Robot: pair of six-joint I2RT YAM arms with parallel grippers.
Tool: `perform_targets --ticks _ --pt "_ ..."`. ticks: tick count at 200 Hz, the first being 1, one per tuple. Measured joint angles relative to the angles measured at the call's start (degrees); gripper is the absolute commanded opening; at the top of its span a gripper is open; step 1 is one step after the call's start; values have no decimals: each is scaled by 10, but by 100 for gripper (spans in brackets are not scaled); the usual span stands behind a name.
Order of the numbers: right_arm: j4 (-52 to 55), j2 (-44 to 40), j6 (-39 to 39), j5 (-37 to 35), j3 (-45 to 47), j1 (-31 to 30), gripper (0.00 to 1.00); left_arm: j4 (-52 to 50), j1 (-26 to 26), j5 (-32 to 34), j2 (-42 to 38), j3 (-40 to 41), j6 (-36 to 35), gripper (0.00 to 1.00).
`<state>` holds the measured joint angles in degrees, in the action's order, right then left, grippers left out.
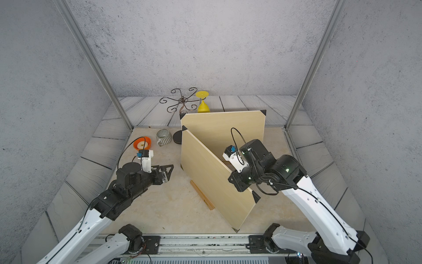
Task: Assemble the easel
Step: Place the drawing board on the easel.
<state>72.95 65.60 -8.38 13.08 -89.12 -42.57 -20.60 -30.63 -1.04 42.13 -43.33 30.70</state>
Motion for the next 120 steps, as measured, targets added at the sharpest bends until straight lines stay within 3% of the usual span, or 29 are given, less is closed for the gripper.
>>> perform_targets --ticks 120 --pt "-7 40 -7 43 -20 27 0 -6 0 19 -3 6 3 86"
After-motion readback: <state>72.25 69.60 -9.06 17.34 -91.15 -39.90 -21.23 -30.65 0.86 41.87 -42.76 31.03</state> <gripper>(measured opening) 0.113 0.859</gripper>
